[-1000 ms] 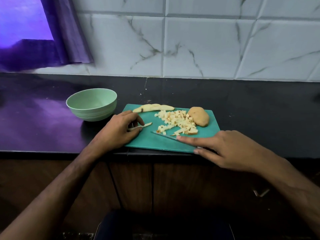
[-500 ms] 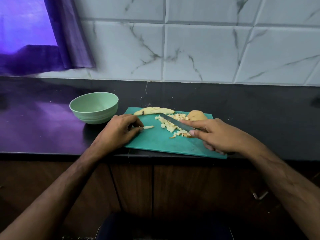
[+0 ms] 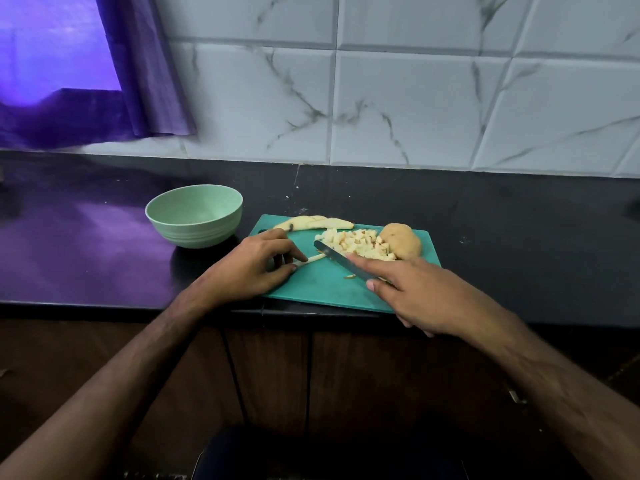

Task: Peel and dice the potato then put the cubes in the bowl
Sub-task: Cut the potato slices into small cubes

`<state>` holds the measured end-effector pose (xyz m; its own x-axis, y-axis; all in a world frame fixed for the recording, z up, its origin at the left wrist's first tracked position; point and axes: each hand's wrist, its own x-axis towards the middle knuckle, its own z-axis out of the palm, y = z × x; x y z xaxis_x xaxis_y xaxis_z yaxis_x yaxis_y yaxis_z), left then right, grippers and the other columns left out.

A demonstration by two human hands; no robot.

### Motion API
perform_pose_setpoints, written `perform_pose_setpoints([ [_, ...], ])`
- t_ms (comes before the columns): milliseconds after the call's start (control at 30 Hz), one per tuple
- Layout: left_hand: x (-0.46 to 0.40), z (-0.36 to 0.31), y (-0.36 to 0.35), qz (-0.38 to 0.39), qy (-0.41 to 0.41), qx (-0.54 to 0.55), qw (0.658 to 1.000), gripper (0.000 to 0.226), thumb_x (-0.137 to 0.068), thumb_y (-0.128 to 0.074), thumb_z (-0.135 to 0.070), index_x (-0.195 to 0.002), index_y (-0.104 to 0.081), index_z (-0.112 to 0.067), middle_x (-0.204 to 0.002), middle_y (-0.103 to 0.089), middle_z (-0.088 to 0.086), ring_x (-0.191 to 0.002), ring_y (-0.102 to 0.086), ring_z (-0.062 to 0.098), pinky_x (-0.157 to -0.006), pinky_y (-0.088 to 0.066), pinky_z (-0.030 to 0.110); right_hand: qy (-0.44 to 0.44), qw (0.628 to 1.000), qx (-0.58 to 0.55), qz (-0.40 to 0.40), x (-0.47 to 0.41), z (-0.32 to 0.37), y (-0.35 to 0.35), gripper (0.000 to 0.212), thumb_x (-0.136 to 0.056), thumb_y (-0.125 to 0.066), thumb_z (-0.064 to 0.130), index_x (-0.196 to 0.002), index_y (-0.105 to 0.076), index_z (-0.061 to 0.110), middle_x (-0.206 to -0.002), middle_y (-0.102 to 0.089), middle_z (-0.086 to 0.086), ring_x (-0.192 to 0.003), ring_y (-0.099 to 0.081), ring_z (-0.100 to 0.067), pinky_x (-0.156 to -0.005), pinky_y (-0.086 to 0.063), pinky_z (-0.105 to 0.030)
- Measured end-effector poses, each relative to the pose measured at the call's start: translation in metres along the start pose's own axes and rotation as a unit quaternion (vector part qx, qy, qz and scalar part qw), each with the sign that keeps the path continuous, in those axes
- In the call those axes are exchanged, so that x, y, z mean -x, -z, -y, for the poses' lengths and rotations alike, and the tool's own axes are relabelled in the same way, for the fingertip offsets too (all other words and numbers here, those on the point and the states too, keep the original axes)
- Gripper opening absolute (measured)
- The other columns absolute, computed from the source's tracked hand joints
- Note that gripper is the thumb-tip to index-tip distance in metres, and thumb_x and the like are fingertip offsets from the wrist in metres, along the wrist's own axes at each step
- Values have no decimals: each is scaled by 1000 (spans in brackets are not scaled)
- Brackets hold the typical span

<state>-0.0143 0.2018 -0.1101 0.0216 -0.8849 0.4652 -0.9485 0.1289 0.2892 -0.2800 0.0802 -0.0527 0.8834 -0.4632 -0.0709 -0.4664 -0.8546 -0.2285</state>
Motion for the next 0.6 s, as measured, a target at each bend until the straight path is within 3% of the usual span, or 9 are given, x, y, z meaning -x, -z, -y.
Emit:
perform_pose_setpoints([
  [100, 2, -2, 0, 6, 0, 3, 1000, 19, -92, -68, -18, -109, -75, -19, -92, -58, -5, -83, -56, 0, -75, -37, 6, 0, 999, 44, -19, 1, 7, -7, 50, -110, -32, 43, -154, -16, 59, -70, -54, 9, -54, -52, -6, -66, -54, -33],
  [267, 3, -5, 2, 18, 9, 4, 1000, 24, -89, -62, -23, -108, -75, -18, -92, -59, -4, -85, -57, 6, -77, -40, 11, -6, 998, 62, -31, 5, 9, -14, 51, -110, -30, 41, -155, -13, 58, -73, -40, 13, -62, -40, -5, -54, -29, -24],
  [400, 4, -6, 4, 30, 14, 13, 999, 28, -86, -60, -19, -110, -74, -17, -93, -58, -3, -86, -55, 4, -78, -38, 10, -9, 998, 64, -19, 12, 6, -8, 50, -110, -30, 42, -154, -13, 59, -73, -45, 11, -62, -44, -5, -55, -34, -25],
  [500, 5, -5, 6, 52, 16, 20, 998, 37, -80, -57, -13, -114, -73, -16, -96, -56, -1, -88, -54, 5, -79, -39, 10, -23, 995, 69, -63, 13, 4, -10, 50, -110, -29, 43, -155, -12, 57, -72, -50, 9, -63, -49, -7, -58, -43, -26],
  [600, 7, -4, 8, 67, 23, 26, 997, 42, -80, -57, -13, -118, -71, -18, -99, -54, -4, -91, -55, 8, -80, -40, 10, -10, 996, 55, -62, 15, 9, -17, 51, -110, -30, 42, -155, -12, 58, -68, -43, 11, -58, -43, -5, -53, -33, -24],
])
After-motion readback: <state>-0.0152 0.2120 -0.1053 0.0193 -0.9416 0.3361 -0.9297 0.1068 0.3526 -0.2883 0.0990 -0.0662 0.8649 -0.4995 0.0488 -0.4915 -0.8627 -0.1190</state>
